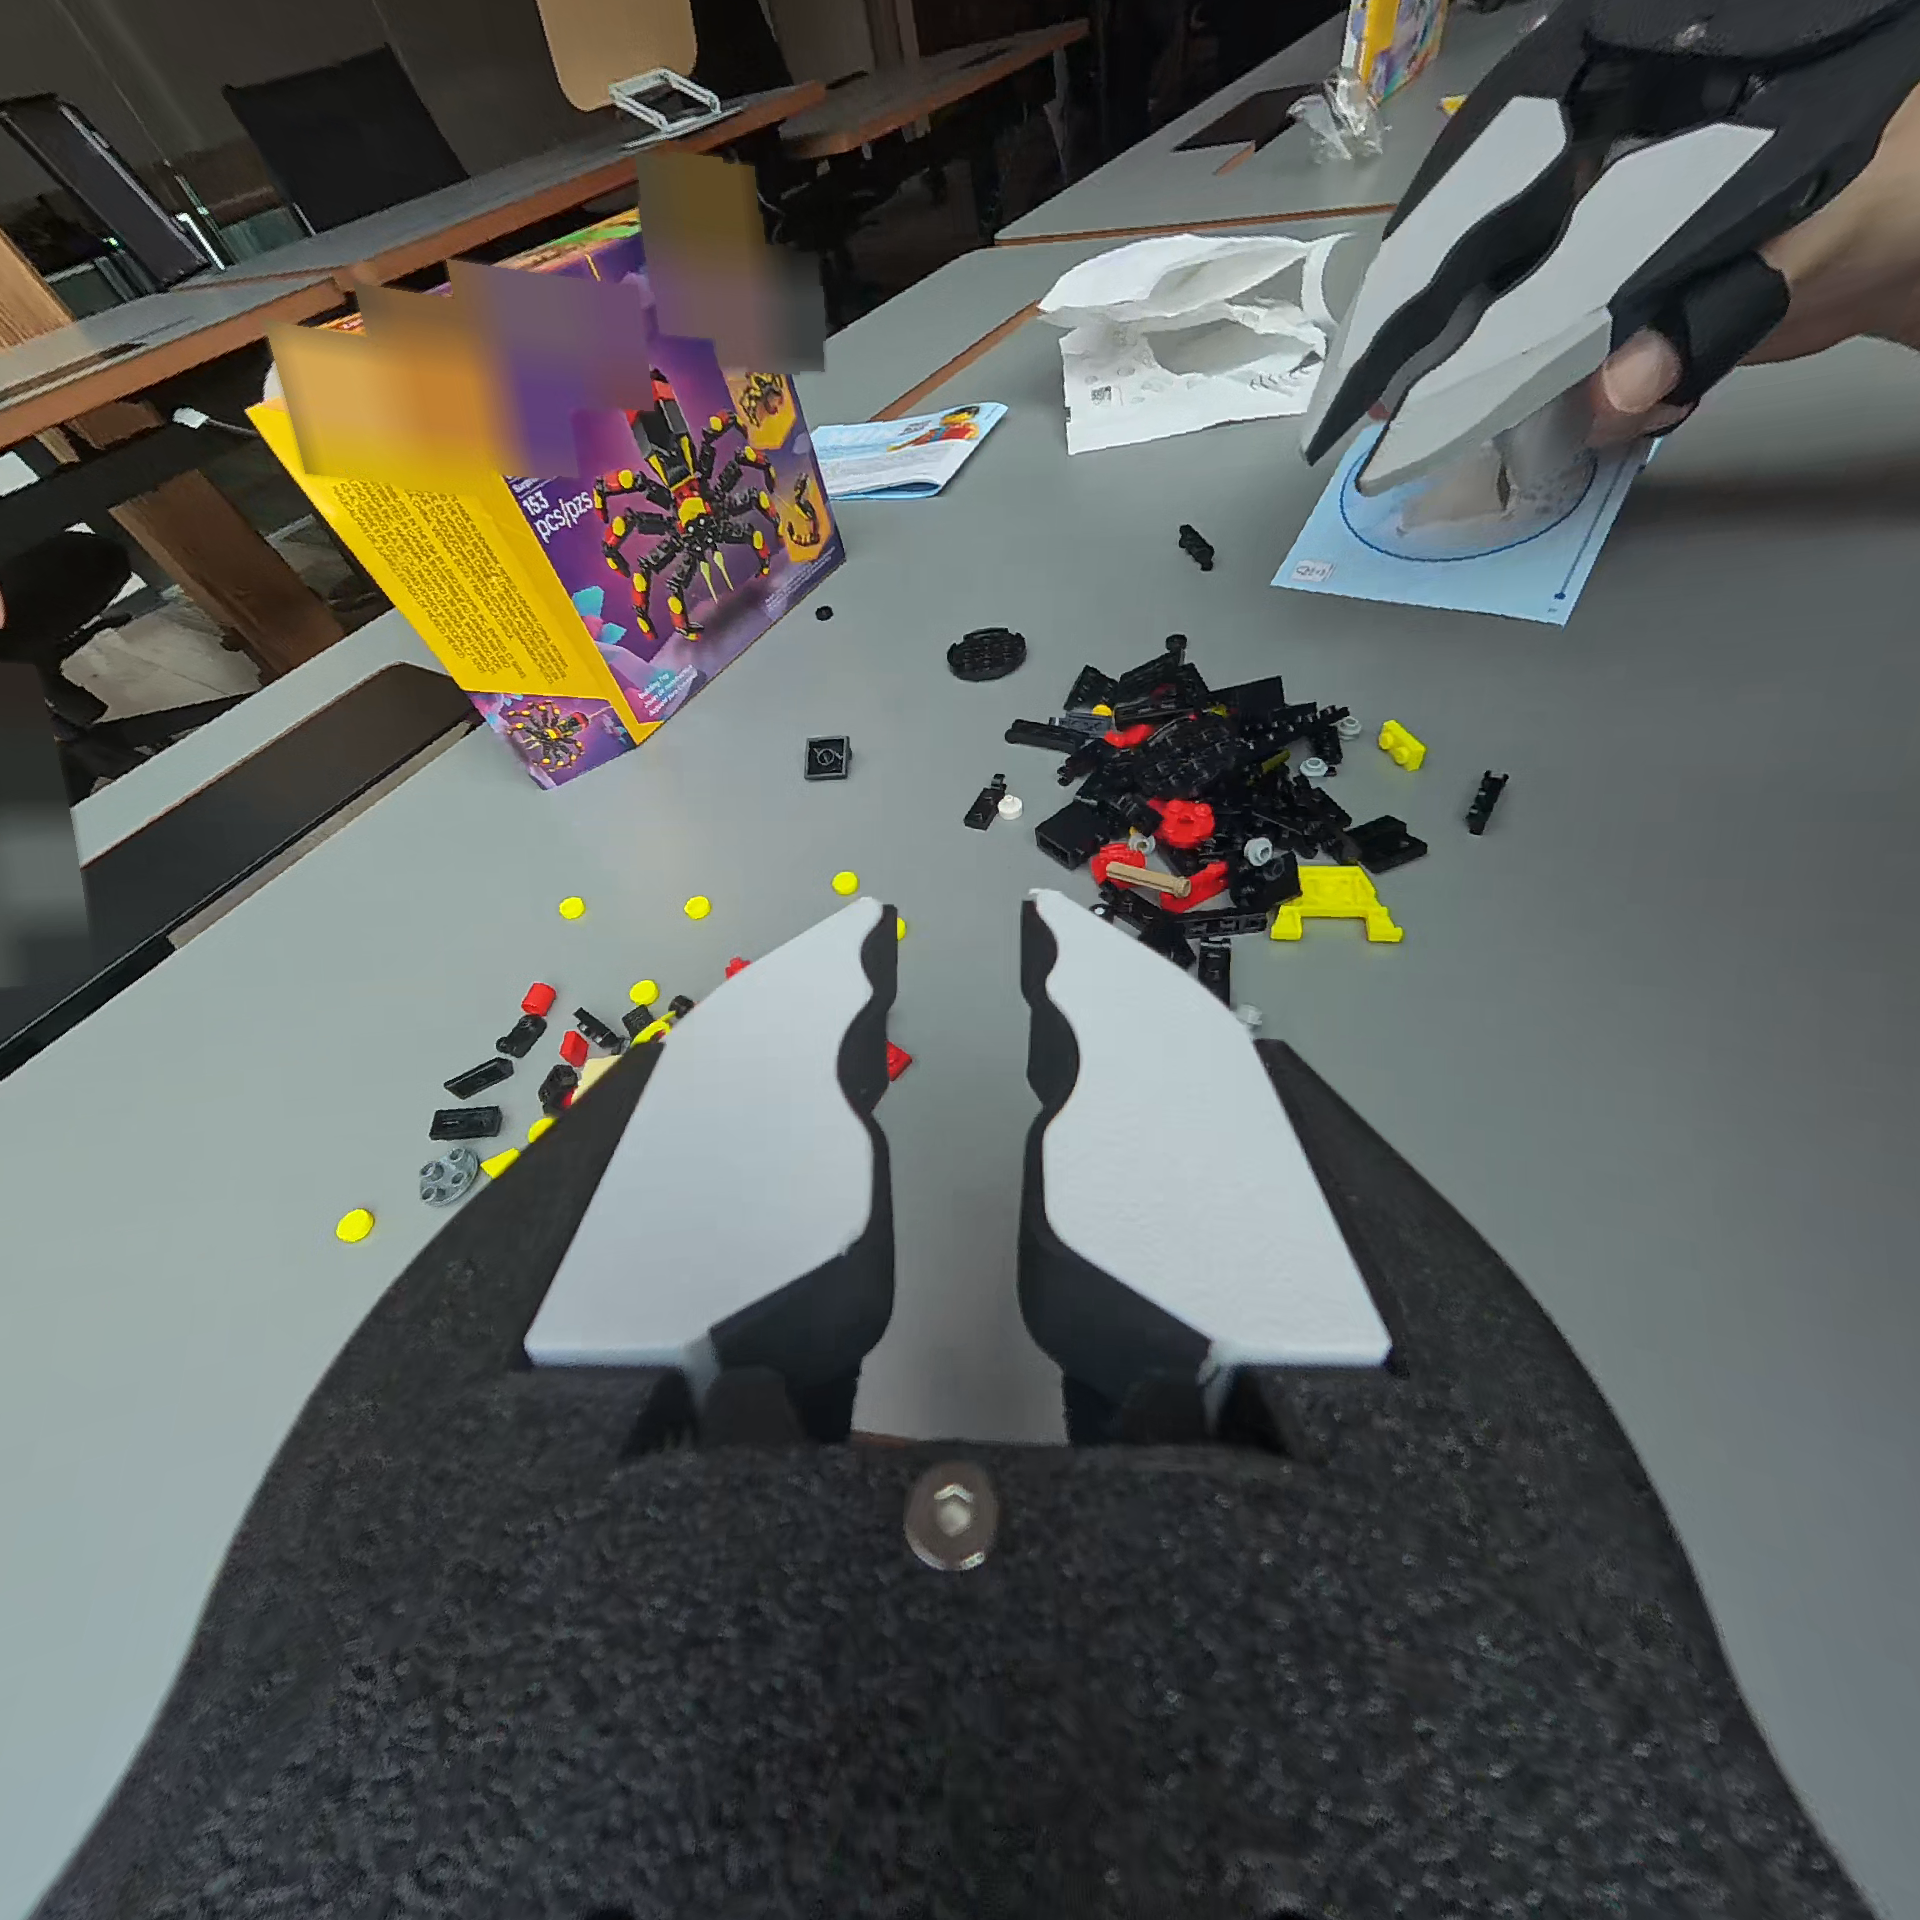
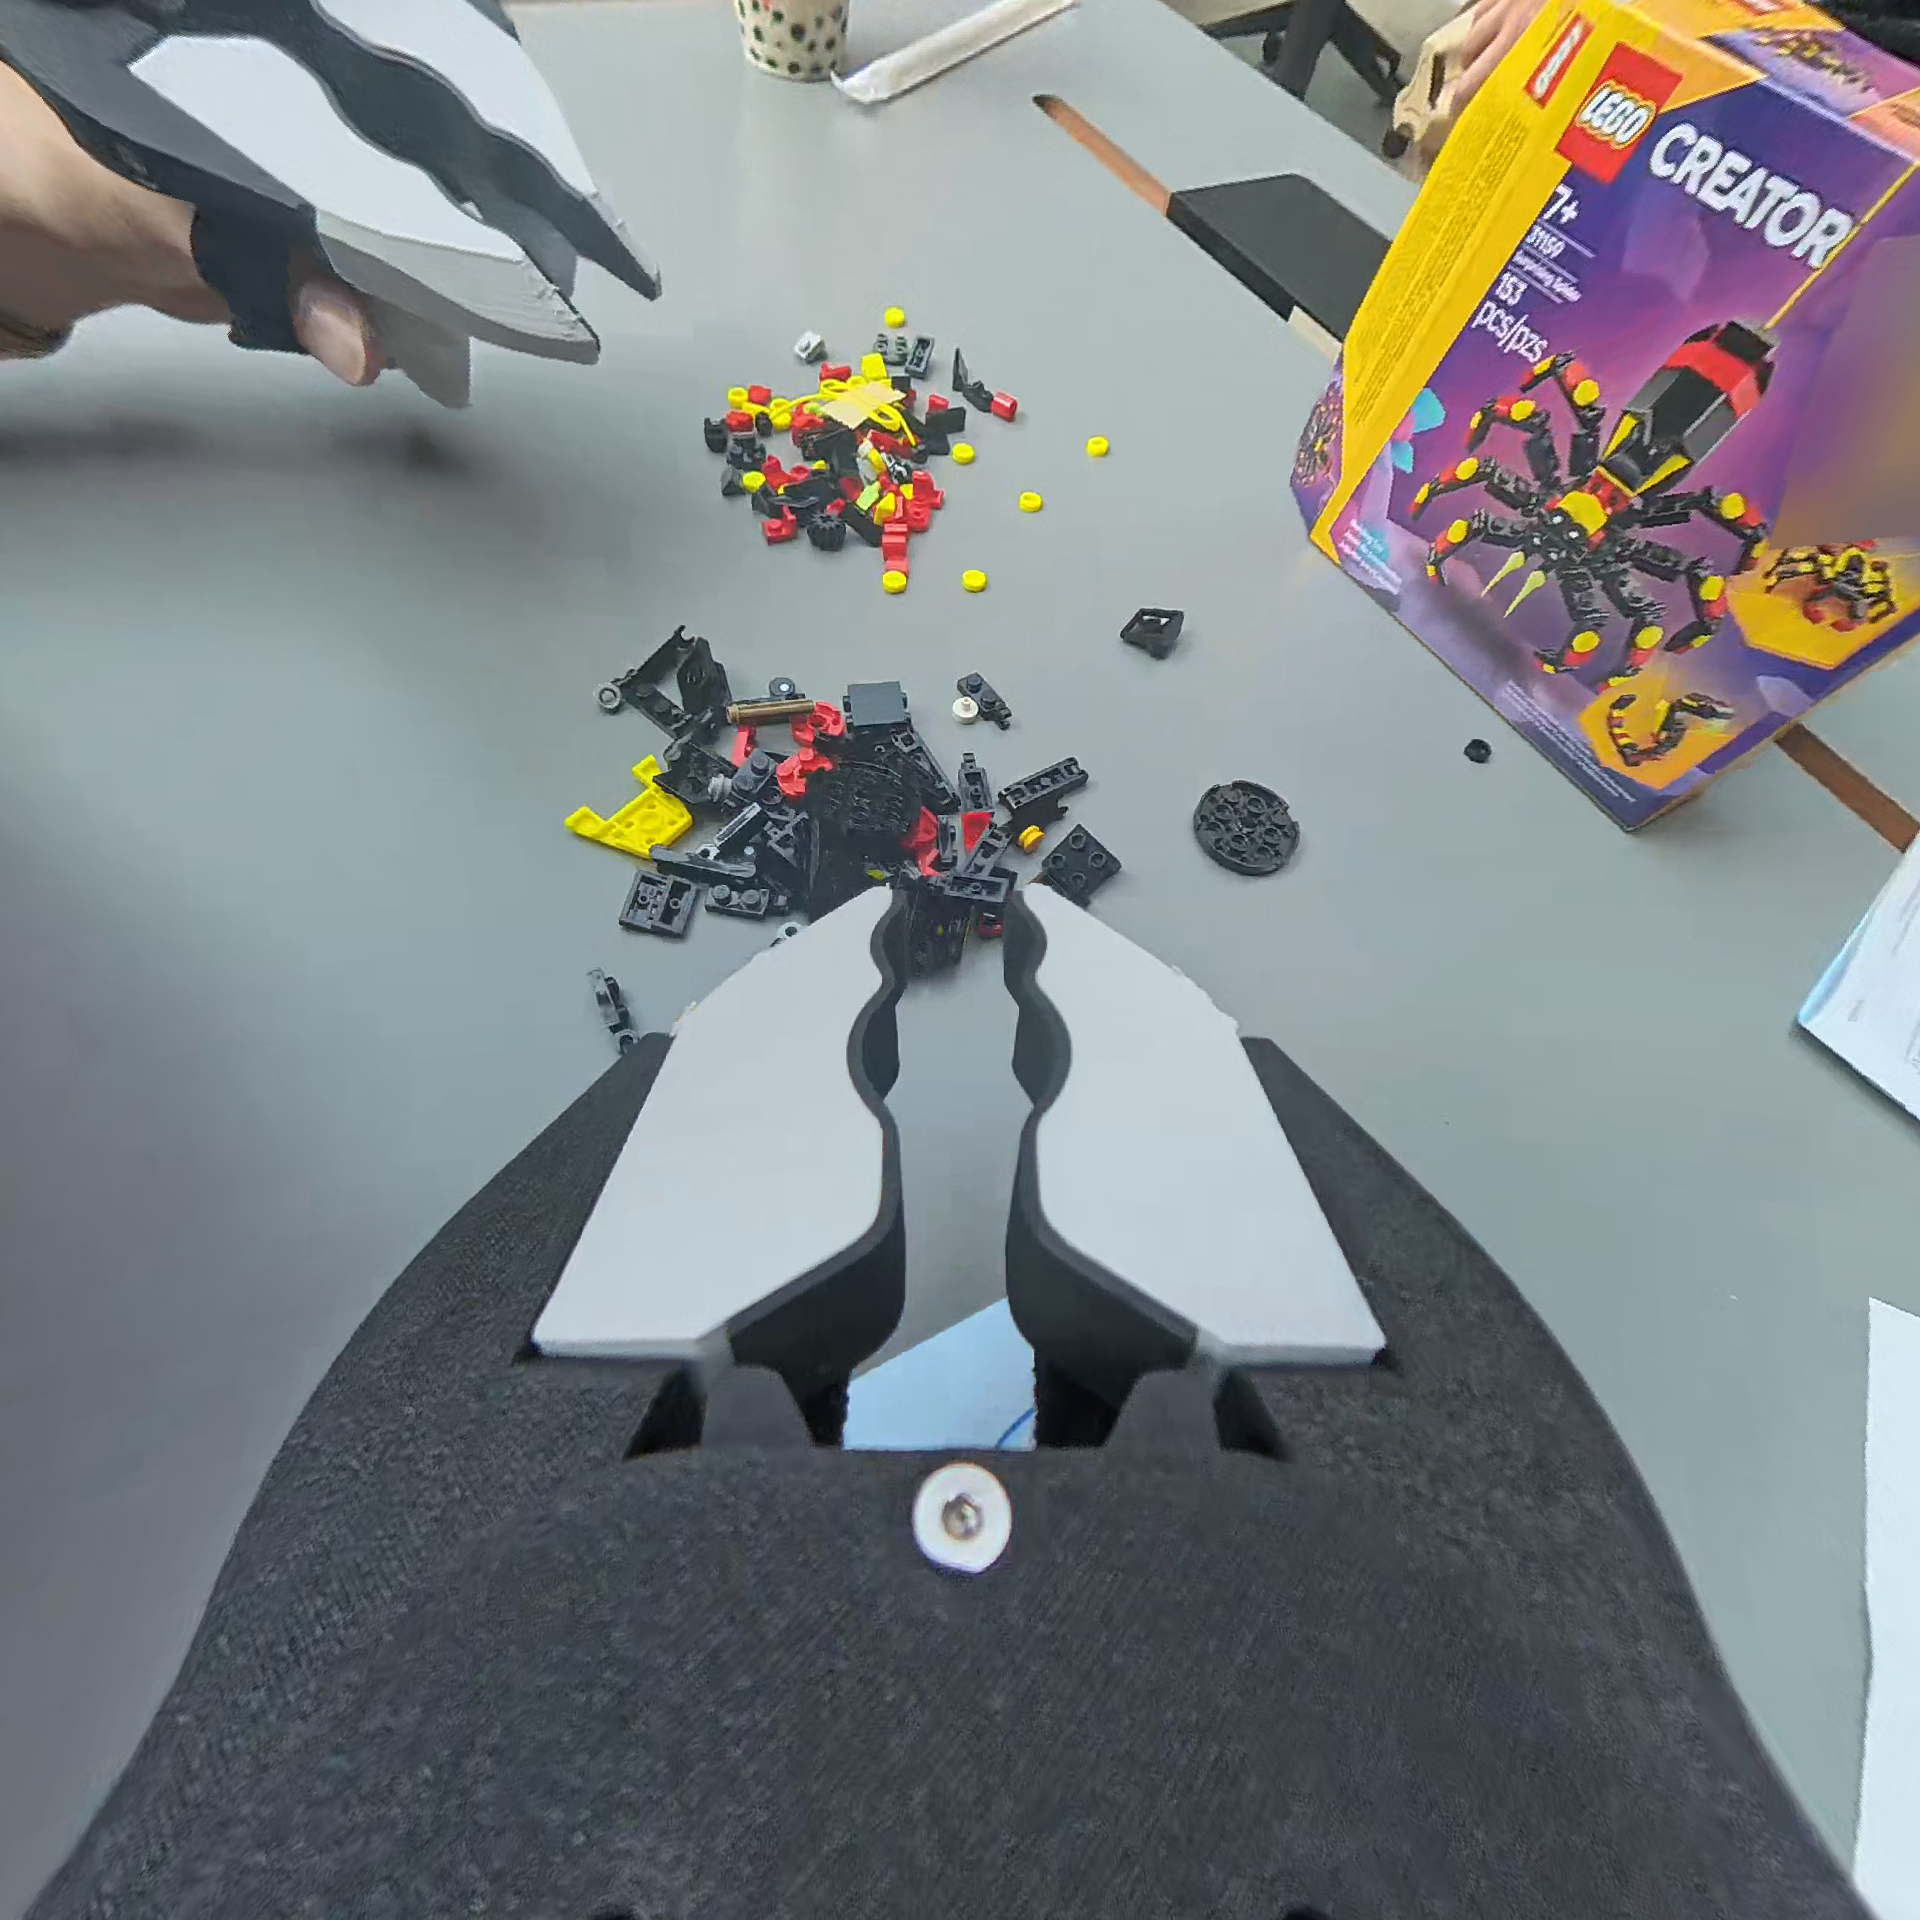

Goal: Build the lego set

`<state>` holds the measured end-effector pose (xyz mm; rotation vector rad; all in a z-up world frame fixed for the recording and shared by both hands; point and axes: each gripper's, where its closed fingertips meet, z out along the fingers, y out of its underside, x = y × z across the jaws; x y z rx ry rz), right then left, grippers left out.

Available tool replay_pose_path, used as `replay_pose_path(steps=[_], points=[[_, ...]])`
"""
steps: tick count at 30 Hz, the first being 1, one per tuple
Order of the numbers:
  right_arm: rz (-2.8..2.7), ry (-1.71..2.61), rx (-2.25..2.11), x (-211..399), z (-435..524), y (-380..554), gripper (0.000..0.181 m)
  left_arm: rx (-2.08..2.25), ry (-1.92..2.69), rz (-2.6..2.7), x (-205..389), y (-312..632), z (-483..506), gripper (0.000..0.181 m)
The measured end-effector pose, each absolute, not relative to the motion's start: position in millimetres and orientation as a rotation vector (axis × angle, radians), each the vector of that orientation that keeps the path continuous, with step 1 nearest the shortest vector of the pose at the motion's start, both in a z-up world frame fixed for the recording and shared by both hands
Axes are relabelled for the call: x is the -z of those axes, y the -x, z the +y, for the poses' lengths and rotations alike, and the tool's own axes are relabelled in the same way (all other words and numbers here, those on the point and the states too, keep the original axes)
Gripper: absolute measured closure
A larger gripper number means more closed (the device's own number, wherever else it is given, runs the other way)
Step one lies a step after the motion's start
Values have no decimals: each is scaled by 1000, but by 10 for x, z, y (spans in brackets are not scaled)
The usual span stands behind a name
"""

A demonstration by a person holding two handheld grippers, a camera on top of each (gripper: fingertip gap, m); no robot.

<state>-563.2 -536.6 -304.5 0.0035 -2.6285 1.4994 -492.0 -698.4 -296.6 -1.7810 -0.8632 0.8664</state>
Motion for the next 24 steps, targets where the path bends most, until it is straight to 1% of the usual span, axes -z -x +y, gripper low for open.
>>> replay_pose_path(steps=[2,7,11,15,19,24], points=[[-2685,-13,-1457,3143,-5425,5575,165,-879,1851,-832,3034,4931,-6999,156],[-2837,-54,-1237,3515,-5520,5430,177,-957,1899,-821,3101,5008,-7104,159],[-2854,-94,-1206,3598,-5673,5383,175,-925,1857,-812,3100,4965,-7084,159],[-2797,-19,-1098,3648,-5715,5633,170,-919,1857,-827,3117,4946,-7106,159],[-2850,-58,-1247,3521,-5656,5449,166,-916,1853,-823,3109,4937,-7096,159],[-2774,-92,-1094,3628,-5531,5675,169,-906,1850,-821,3114,4946,-7076,159]])
